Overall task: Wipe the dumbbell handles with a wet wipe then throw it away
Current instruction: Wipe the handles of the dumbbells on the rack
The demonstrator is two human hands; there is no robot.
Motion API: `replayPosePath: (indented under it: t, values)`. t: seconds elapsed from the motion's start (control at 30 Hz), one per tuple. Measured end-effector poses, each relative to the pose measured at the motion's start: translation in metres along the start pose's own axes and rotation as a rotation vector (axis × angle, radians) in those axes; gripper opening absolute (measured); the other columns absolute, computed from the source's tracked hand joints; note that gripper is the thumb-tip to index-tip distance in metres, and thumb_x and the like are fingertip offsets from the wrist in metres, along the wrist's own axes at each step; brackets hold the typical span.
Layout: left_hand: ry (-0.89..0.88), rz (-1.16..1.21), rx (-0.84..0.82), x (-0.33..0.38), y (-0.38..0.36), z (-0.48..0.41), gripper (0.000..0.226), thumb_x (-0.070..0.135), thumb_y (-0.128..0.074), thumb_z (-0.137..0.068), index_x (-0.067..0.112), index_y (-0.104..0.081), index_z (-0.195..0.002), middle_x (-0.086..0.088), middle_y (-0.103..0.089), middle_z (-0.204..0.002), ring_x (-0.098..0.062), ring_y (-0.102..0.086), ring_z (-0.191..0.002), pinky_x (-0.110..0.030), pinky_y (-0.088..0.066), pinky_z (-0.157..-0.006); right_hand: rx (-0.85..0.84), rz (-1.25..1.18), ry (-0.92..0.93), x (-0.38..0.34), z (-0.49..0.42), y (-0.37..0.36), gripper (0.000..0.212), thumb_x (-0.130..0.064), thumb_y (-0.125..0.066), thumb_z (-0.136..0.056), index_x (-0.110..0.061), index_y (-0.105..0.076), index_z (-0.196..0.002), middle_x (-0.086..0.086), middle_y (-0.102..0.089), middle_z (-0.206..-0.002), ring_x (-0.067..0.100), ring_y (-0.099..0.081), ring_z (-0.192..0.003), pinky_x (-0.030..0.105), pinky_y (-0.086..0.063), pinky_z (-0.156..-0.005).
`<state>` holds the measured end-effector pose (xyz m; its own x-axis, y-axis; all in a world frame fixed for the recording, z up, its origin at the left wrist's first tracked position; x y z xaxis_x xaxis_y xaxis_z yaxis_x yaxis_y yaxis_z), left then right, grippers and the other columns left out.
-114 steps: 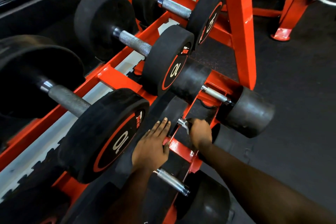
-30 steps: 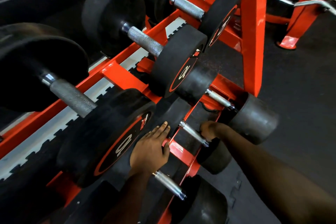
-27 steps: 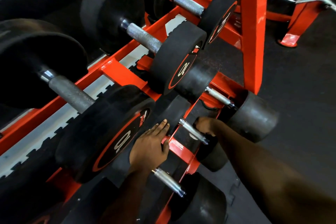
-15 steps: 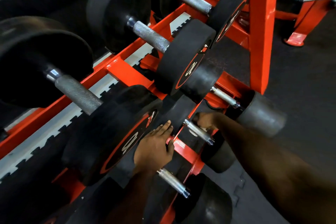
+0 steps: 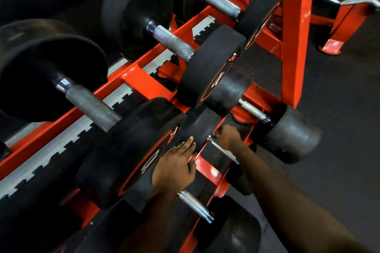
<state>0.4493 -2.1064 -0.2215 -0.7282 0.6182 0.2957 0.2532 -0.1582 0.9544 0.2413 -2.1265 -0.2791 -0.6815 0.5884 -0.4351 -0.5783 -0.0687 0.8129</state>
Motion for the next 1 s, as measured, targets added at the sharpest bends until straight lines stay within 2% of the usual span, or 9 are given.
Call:
replayPosePath:
  t: [0.13,0.27,0.37,0.5,0.63,0.77,0.9,1.0]
  values:
    - [0.003,-0.006,0.008,0.0,-0.001,-0.001,0.053,0.031,-0.053,-0.087,0.019,-0.063,-0.138,0.006,-0.051,-0.151,-0.012,-0.056,-0.132,-0.027,-0.042,-0.107,0.139,-0.005,0.015,-0.012,0.025,0.001,0.028,-0.004,-0.053,-0.087,-0.006,-0.066,-0.111,0.023,-0.068,-0.108,0.042,-0.063,-0.104,0.043,-0.05,-0.087]
    - [-0.024,0.008,0.006,0.004,-0.001,0.0,0.063,0.03,-0.04,-0.091,0.025,-0.043,-0.153,0.01,-0.039,-0.16,-0.007,-0.038,-0.145,-0.026,-0.034,-0.115,0.299,0.048,0.077,0.003,0.074,0.001,0.035,0.003,-0.051,-0.083,-0.02,-0.07,-0.102,0.013,-0.073,-0.085,0.033,-0.07,-0.084,0.038,-0.054,-0.072]
    - [-0.04,-0.019,-0.004,0.008,0.0,-0.001,0.065,0.031,-0.034,-0.091,0.027,-0.04,-0.155,0.012,-0.029,-0.164,-0.007,-0.031,-0.149,-0.027,-0.035,-0.114,0.373,-0.001,0.194,-0.001,0.084,0.0,0.032,0.0,-0.054,-0.085,-0.023,-0.07,-0.101,0.005,-0.073,-0.089,0.025,-0.07,-0.082,0.035,-0.055,-0.07]
    - [-0.039,-0.03,-0.027,0.006,-0.005,-0.004,0.066,0.03,-0.04,-0.089,0.029,-0.038,-0.155,0.013,-0.024,-0.166,-0.007,-0.032,-0.148,-0.029,-0.04,-0.113,0.435,0.029,0.347,-0.026,0.074,-0.003,0.023,-0.004,-0.067,-0.083,-0.012,-0.069,-0.105,0.003,-0.067,-0.096,0.023,-0.056,-0.091,0.035,-0.05,-0.074]
    - [-0.042,-0.03,-0.032,0.006,-0.006,-0.002,0.066,0.031,-0.041,-0.09,0.031,-0.035,-0.156,0.015,-0.021,-0.166,-0.007,-0.033,-0.148,-0.03,-0.039,-0.113,0.452,0.148,0.276,-0.023,0.07,-0.011,0.027,0.0,-0.07,-0.075,-0.012,-0.068,-0.099,0.003,-0.06,-0.091,0.023,-0.051,-0.086,0.035,-0.049,-0.074]
    - [-0.041,-0.035,-0.045,0.005,-0.006,-0.002,0.068,0.032,-0.044,-0.09,0.031,-0.035,-0.157,0.014,-0.02,-0.167,-0.007,-0.034,-0.148,-0.03,-0.037,-0.113,0.426,0.285,0.114,0.004,0.077,-0.004,0.021,0.0,-0.072,-0.069,-0.01,-0.07,-0.087,0.008,-0.063,-0.086,0.029,-0.057,-0.083,0.039,-0.05,-0.07]
    - [-0.044,-0.019,-0.035,0.007,-0.005,-0.002,0.068,0.034,-0.044,-0.088,0.03,-0.038,-0.156,0.013,-0.022,-0.166,-0.009,-0.036,-0.147,-0.032,-0.041,-0.112,0.299,0.371,0.007,0.01,0.082,0.01,0.024,-0.004,-0.054,-0.084,-0.012,-0.071,-0.098,0.008,-0.069,-0.1,0.028,-0.066,-0.095,0.036,-0.052,-0.079]
    - [-0.053,-0.03,-0.029,0.006,-0.003,-0.002,0.068,0.035,-0.046,-0.089,0.029,-0.038,-0.156,0.013,-0.023,-0.166,-0.009,-0.037,-0.146,-0.03,-0.039,-0.112,0.222,0.269,-0.107,0.018,0.055,0.03,0.021,-0.014,-0.056,-0.089,-0.01,-0.072,-0.101,0.013,-0.072,-0.103,0.032,-0.069,-0.098,0.037,-0.055,-0.078]
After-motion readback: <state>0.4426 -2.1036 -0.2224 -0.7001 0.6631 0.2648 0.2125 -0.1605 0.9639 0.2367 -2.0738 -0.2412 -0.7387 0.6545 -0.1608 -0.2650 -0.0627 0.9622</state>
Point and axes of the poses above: each hand's wrist, its own z-axis away from the middle knuckle, its own y-axis out of the back of the hand, x = y × z, the point moved 10 cm from there along -z, towards the middle knuckle
